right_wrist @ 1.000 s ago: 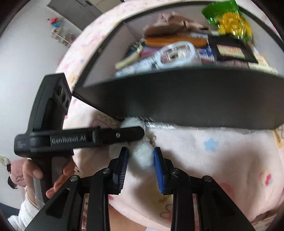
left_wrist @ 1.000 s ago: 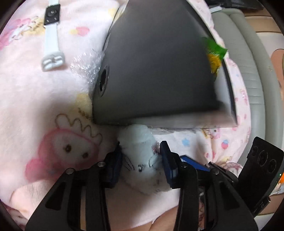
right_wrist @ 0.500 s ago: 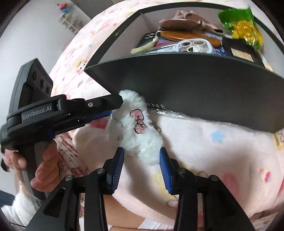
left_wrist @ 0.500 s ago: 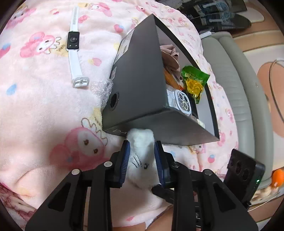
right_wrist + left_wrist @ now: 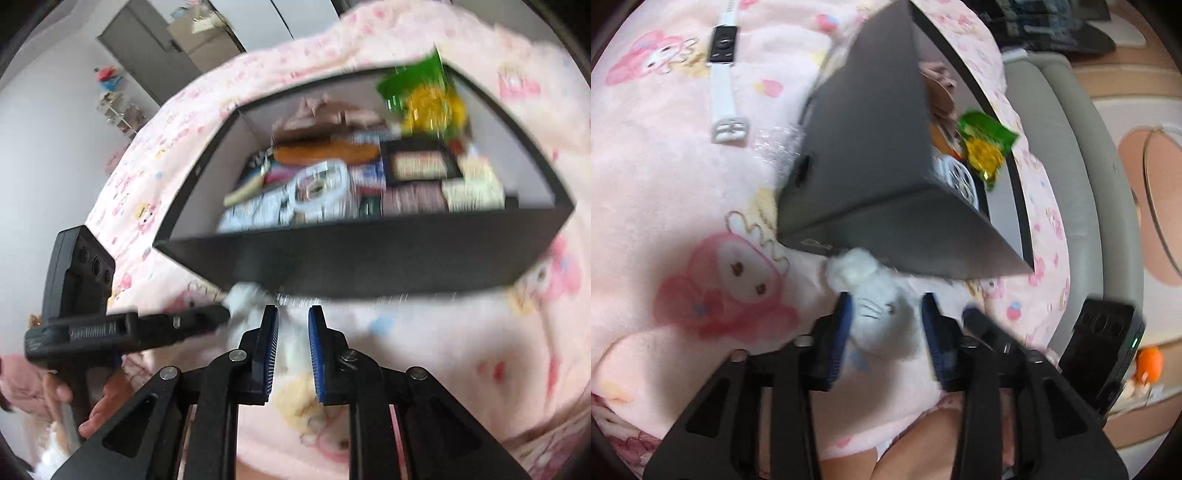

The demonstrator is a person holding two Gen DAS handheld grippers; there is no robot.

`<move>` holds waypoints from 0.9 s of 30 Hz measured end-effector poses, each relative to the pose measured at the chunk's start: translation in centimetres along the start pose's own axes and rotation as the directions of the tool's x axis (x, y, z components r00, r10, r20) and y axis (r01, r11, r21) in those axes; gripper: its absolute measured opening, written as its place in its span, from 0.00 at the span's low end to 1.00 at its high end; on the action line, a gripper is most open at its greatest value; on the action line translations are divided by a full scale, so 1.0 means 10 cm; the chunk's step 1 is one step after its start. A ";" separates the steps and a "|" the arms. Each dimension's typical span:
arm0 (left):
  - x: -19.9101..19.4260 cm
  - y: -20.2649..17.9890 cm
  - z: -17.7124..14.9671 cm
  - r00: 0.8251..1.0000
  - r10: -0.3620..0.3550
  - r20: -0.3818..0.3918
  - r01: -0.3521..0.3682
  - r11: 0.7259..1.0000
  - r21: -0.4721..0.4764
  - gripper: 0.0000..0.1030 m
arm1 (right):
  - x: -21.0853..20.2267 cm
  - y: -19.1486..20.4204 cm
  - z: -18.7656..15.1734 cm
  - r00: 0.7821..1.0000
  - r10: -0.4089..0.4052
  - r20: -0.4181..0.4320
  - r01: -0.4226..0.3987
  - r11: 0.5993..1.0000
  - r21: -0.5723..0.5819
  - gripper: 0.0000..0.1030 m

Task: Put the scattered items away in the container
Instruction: 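Lift the plush toy with the left tool over the black box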

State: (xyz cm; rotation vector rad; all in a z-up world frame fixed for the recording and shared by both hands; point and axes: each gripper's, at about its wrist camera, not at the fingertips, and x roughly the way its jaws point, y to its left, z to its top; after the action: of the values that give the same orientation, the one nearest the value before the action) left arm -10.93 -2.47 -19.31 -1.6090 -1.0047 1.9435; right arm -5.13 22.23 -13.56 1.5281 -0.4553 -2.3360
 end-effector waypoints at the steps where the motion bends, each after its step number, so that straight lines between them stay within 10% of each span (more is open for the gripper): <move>1: 0.00 0.03 0.02 1.000 0.011 0.010 -0.011 1.000 -0.017 0.49 | 0.01 0.01 -0.04 0.999 -0.036 0.006 0.036 0.999 0.003 0.14; 11: 0.26 0.09 0.10 0.991 0.115 -0.076 -0.117 0.993 -0.025 0.53 | 0.28 -0.10 -0.10 0.991 -0.031 -0.129 0.041 0.997 0.070 0.23; 27: 0.21 0.04 0.01 0.991 0.055 -0.118 -0.052 0.998 0.020 0.43 | 0.31 -0.30 -0.07 0.999 0.031 0.018 -0.034 0.982 0.186 0.32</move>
State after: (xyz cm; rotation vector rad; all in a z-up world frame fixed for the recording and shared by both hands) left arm -11.49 -1.31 -20.98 -1.7362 -0.9041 1.8608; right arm -5.94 23.56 -17.60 1.5714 -0.7160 -2.3377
